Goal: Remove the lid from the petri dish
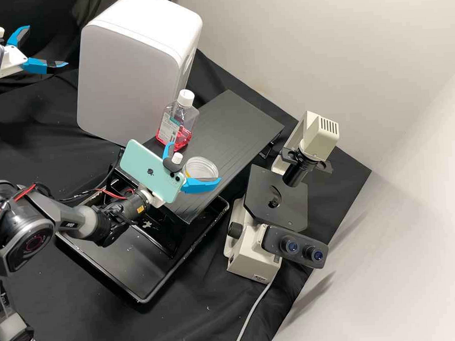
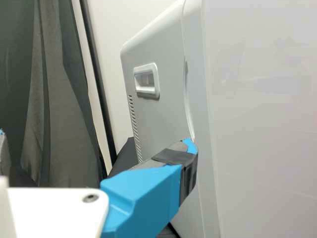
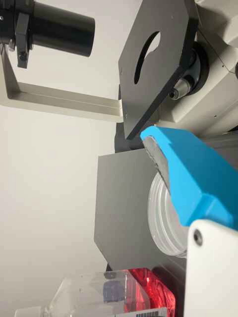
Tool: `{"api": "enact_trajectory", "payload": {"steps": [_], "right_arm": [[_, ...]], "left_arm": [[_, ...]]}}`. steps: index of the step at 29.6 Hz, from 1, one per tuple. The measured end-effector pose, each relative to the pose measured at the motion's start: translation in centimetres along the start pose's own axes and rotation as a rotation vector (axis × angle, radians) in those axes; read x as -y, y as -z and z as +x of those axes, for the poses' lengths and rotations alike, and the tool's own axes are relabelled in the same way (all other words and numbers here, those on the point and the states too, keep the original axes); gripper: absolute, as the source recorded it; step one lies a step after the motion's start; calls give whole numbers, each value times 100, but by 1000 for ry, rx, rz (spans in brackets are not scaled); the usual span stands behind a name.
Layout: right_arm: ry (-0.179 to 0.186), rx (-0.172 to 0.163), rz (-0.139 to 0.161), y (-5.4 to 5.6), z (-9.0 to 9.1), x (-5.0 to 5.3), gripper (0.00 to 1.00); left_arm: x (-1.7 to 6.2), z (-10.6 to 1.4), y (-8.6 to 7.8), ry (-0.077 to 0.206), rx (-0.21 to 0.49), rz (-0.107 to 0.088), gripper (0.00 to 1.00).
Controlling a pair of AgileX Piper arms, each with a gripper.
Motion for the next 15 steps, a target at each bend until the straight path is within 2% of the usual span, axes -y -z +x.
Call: {"api": "enact_trajectory", "payload": {"steps": [12,13,15], "right_arm": [[0,0,0,0,0,0,100],[0,0,0,0,0,0,100],[0,0,0,0,0,0,100]], "left_arm": [[6,1,-12,2,4,0,100],[16,4,-18,5,6,-7,100],[47,10,-57,16,19,-38,100]]}}
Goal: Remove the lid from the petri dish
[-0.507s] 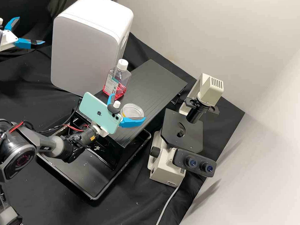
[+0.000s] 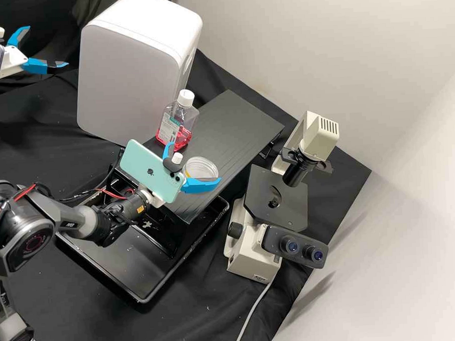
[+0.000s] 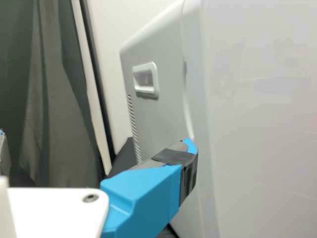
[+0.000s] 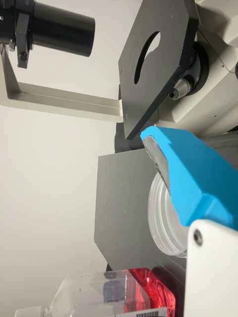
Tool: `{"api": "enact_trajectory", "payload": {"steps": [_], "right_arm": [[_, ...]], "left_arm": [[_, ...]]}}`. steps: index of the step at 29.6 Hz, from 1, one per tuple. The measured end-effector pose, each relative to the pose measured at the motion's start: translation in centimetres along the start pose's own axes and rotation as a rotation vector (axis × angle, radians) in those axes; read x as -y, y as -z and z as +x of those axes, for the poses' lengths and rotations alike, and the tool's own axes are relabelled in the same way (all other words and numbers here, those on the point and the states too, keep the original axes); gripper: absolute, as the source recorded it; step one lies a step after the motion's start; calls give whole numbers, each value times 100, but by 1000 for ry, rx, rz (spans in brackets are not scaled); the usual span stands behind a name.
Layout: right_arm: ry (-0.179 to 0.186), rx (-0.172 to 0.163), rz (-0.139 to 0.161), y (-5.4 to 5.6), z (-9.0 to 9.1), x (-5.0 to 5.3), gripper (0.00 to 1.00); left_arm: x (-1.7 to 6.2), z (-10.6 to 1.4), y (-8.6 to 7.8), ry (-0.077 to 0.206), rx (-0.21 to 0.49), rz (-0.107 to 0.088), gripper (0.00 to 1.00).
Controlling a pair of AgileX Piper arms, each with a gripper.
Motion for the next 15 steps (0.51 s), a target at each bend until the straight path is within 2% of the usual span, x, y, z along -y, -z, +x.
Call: {"api": "enact_trajectory", "payload": {"steps": [2,8,10,11,15], "right_arm": [[0,0,0,0,0,0,100],[0,0,0,0,0,0,100],[0,0,0,0,0,0,100],[0,0,0,0,0,0,100],[0,0,0,0,0,0,100]], "left_arm": [[48,7,-95,16,31,-42,100],[186,-11,-476,68,155,-122,100],[260,-39,-583,78,207,-132,100],[288,-54,-628,74,238,-130,100],[480,-160,-754,97,331,-113,100]]}}
